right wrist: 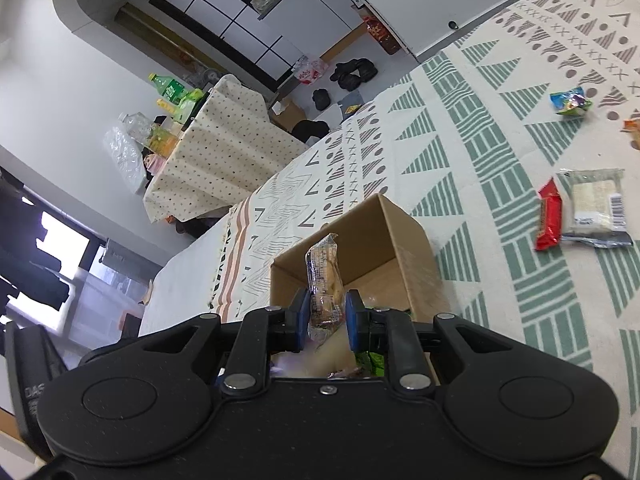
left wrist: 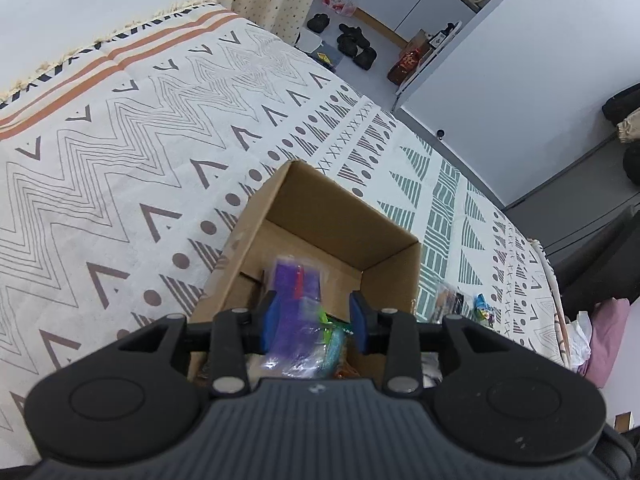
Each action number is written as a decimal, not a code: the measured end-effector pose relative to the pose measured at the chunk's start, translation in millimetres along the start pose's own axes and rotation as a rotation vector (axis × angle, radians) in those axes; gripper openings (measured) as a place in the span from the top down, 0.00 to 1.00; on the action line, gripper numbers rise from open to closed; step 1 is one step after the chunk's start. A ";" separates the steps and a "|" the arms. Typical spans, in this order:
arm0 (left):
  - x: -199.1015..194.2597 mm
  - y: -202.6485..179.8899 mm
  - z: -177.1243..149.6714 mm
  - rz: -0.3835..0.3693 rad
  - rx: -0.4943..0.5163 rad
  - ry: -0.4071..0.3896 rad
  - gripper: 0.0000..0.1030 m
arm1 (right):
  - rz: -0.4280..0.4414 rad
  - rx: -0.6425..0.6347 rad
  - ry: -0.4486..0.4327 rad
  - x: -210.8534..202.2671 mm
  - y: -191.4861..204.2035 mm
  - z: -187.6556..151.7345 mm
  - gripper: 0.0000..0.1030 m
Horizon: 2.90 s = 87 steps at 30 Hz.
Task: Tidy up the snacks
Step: 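Carry the purple bar and bread roll over the box and open both grippers, then withdraw both grippers from the box toward the remaining snacks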
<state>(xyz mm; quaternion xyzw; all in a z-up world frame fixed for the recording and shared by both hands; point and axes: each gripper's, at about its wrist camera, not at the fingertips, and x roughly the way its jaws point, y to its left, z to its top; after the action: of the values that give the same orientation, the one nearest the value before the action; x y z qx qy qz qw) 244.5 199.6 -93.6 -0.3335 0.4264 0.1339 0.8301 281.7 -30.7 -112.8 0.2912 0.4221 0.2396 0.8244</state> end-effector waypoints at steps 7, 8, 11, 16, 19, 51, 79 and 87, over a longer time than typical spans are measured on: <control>-7.1 1.2 -6.4 0.022 0.003 -0.002 0.58 | -0.009 -0.004 -0.037 -10.8 -3.4 0.9 0.54; -8.0 0.5 -7.4 0.025 0.005 0.000 0.57 | -0.012 -0.002 -0.043 -14.9 -4.8 0.8 0.52; -11.8 -4.5 -12.5 0.035 0.015 -0.002 0.49 | -0.020 0.015 -0.060 -28.7 -13.4 -0.9 0.49; -22.0 -19.8 -22.1 0.036 0.031 -0.024 0.28 | -0.046 0.022 -0.092 -56.6 -29.5 -3.0 0.39; -29.4 -31.7 -29.9 0.057 0.048 -0.037 0.19 | -0.059 0.030 -0.112 -73.2 -40.1 -3.5 0.33; -73.5 -120.2 -119.2 -0.022 0.191 -0.085 0.00 | -0.142 -0.092 -0.239 -199.6 -97.3 1.5 0.00; -13.7 -170.9 -159.1 -0.034 0.294 0.001 0.00 | -0.214 0.046 -0.212 -200.7 -201.9 8.0 0.00; 26.5 -183.8 -156.1 -0.025 0.332 0.014 0.02 | -0.145 0.162 -0.182 -169.1 -231.3 22.7 0.02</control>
<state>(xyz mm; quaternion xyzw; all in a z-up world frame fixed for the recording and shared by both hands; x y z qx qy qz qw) 257.0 -42.6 -98.6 -0.1977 0.4443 0.0490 0.8724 245.8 -310.9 -165.7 0.3460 0.3835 0.1173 0.8482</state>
